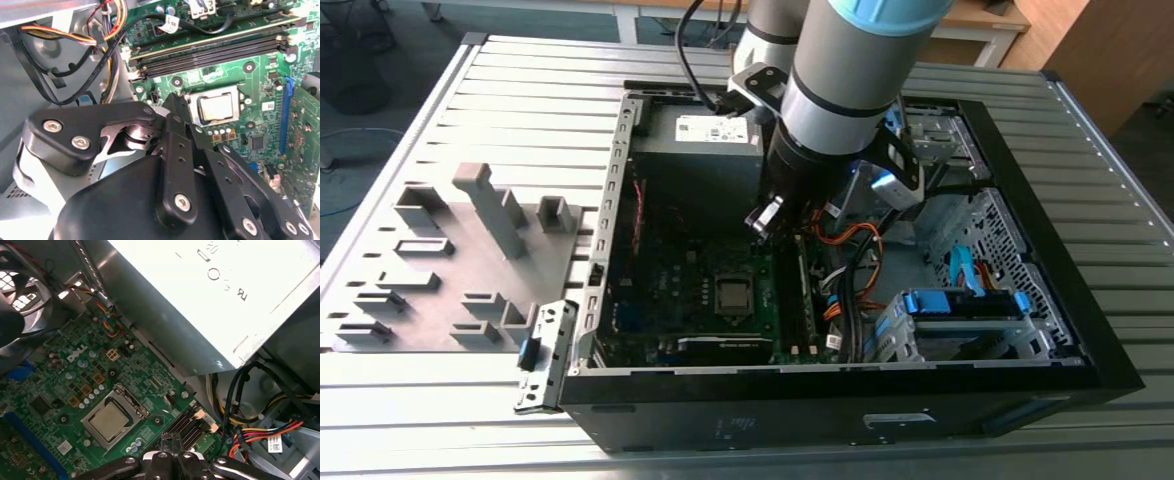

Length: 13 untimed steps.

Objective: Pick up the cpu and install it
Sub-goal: 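Install the first cpu locking lever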

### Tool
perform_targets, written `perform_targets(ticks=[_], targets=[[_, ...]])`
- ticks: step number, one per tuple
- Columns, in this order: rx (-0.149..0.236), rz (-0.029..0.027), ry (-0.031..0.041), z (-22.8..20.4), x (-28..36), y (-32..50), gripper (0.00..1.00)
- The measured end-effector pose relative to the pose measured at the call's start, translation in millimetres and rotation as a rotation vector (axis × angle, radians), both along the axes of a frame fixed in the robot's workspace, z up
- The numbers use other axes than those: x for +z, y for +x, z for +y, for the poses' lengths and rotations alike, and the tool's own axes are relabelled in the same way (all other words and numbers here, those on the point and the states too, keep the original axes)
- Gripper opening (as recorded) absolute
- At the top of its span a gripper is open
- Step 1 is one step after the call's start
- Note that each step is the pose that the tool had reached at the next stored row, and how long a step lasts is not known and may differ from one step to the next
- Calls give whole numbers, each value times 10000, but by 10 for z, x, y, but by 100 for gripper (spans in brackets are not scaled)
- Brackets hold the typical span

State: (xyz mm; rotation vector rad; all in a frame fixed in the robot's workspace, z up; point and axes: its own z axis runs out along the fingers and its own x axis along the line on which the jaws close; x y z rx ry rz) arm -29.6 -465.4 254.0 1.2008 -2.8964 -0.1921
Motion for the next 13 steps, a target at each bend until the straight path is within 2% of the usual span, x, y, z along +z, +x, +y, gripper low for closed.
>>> perform_targets(ticks=[8, 13], targets=[[0, 0, -2, 58, -60, 9, 11], [0, 0, -1, 113, -108, 10, 11]])
